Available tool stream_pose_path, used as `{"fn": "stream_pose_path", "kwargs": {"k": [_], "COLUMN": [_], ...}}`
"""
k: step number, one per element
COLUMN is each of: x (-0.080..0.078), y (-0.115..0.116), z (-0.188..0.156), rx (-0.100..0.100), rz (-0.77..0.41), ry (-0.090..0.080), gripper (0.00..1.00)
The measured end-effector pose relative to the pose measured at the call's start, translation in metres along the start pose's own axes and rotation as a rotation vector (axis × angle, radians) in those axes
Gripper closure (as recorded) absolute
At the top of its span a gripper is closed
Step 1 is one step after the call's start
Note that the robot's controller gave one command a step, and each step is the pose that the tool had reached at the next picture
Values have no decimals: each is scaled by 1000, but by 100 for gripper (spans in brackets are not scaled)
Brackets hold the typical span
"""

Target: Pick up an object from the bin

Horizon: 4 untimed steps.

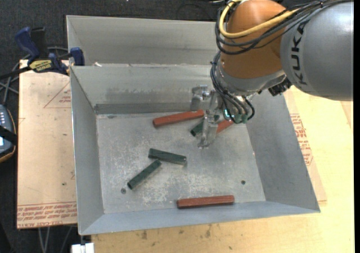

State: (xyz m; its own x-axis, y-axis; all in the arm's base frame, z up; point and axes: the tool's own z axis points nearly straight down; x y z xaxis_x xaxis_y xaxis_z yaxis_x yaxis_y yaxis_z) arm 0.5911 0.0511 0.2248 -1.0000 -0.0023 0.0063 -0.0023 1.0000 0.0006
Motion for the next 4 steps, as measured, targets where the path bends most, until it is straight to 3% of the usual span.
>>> {"fn": "stream_pose_path", "kwargs": {"k": [1,2,3,4], "x": [-1,10,13,12], "y": [0,19,30,38], "z": [-5,60,84,91], "rx": [-1,-1,0,-1], "rz": [1,0,-68,-49], "ry": [-8,-12,-2,-8], "gripper": [0,0,0,0]}}
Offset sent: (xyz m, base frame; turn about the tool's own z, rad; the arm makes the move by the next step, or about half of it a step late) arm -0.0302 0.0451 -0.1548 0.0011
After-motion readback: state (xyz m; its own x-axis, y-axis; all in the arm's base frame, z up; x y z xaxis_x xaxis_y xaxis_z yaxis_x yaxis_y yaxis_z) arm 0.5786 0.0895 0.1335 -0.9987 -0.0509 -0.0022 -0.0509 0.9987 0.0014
